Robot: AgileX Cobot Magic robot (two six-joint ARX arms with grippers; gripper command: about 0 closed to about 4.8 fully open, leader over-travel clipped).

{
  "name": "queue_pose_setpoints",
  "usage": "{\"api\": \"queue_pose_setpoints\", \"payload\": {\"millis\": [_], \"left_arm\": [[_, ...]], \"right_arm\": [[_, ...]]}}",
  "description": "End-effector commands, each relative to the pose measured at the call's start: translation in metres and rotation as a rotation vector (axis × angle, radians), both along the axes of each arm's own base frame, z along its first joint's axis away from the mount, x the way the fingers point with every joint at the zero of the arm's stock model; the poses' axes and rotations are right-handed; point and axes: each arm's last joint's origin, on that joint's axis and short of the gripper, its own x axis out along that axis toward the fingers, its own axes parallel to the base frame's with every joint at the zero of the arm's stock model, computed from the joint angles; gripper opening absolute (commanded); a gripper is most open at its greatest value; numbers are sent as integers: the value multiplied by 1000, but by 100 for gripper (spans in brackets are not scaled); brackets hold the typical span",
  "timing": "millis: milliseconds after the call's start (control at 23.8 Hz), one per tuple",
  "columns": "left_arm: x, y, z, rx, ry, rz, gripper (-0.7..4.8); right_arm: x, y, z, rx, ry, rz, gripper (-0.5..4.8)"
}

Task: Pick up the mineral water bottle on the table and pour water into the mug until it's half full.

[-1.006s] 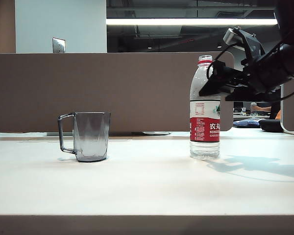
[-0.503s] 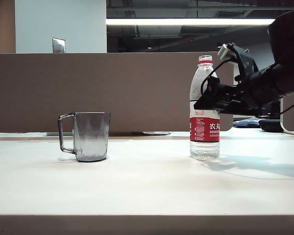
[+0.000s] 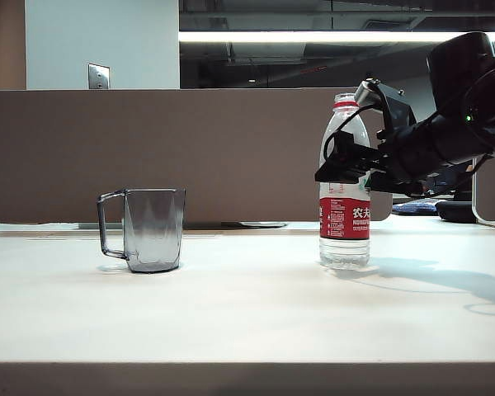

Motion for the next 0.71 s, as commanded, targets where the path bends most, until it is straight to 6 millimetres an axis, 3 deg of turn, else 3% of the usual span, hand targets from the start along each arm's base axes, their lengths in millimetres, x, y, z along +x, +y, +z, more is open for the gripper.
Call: {"api": "queue_pose_setpoints", "payload": {"millis": [42, 713], "left_arm": [[-1, 0, 3, 2, -18, -2, -5], [-1, 0, 1, 4, 2, -1, -5]], "right_arm": [[0, 1, 1, -3, 11, -2, 479], [-1, -2, -8, -44, 87, -85, 479]]}}
